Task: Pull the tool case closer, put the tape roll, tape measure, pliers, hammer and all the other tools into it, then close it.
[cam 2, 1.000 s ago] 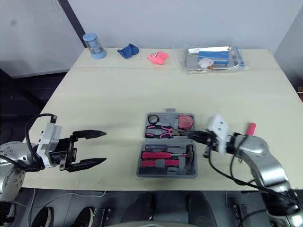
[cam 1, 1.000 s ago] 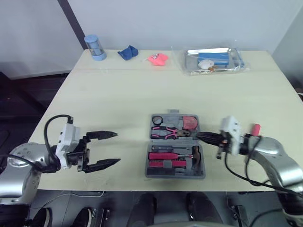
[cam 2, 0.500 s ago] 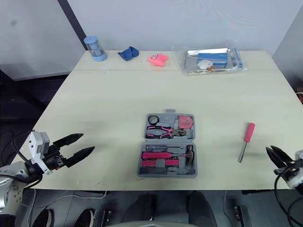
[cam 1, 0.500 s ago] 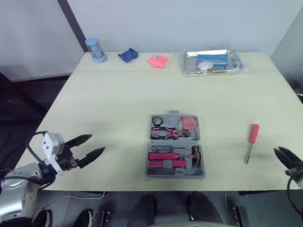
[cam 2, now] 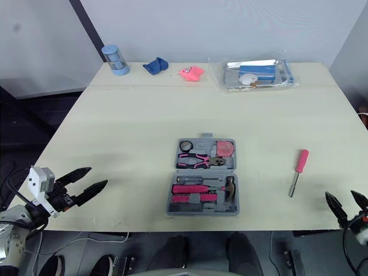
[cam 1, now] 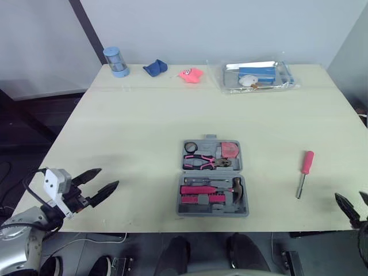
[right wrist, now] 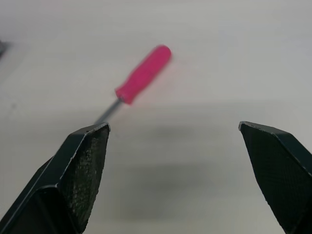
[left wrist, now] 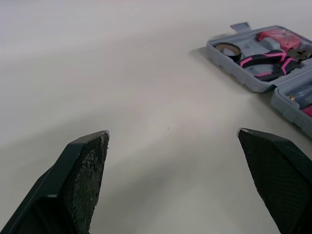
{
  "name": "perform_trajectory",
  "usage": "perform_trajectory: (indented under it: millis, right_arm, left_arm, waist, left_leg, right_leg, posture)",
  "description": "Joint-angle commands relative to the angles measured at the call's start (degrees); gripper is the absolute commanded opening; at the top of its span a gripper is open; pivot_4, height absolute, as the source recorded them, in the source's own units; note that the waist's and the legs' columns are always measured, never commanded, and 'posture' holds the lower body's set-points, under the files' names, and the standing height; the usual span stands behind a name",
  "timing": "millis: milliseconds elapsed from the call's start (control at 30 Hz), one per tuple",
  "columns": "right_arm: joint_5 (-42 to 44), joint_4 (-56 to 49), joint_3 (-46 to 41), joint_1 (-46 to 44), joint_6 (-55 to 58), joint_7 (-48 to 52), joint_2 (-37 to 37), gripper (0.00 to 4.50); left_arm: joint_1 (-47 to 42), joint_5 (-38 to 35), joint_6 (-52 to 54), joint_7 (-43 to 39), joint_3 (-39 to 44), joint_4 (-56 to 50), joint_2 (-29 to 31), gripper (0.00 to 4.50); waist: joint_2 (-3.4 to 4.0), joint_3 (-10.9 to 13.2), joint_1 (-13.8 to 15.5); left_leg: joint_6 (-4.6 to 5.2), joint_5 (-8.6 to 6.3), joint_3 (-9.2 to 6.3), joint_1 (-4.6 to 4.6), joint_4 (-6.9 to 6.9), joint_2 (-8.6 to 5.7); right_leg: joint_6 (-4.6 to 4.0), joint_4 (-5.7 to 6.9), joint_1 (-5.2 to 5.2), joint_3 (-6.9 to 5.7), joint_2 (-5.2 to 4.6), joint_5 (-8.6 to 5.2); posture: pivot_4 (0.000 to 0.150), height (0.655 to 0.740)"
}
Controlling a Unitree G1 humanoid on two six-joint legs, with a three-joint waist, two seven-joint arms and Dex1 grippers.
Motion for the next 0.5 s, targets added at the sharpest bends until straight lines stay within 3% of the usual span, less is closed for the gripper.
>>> perform_trajectory:
  millis: [33,333,500]
  right_arm:
    - [-1.70,-6.50,3.69,-2.71,4.53,-6.58,0.32,4.45]
    - [-8.29,-9.78,11.89,-13.05,16.79,-24.44,3.79,4.45]
    - [-9.99,-9.29,14.22,-16.76,19.95,-29.14,6.67,4.45]
  left_arm:
    - [-0.75,-0.36,-0.75,-1.65,-0.86,-4.36,0.64,4.50]
    - [-4.31,-3.21,4.52,-6.51,-6.90,-16.45,2.49,4.50]
    - [-6.80,-4.20,6.69,-9.59,-10.39,-21.81,4.19,4.50]
  waist:
    - [0.00,0.00,0.04]
    - [-0.04,-0.02,0.17]
    - [-0.01,-0.03,0.10]
  left_leg:
    - [0.00,0.00,0.00,-0.01,0.00,0.00]
    - [0.00,0.00,-0.02,-0.04,0.01,-0.01]
    - [0.00,0.00,-0.03,-0.05,-0.01,-0.01]
  right_leg:
    - [0.00,0.00,0.00,0.00,0.00,0.00]
    - [0.00,-0.01,-0.01,-0.01,-0.01,0.00]
    - [0.00,-0.02,-0.03,-0.01,0.00,0.00]
  posture:
    - [0.150,0.7400]
    - [0.150,0.7400]
    - [0.150,0.7400]
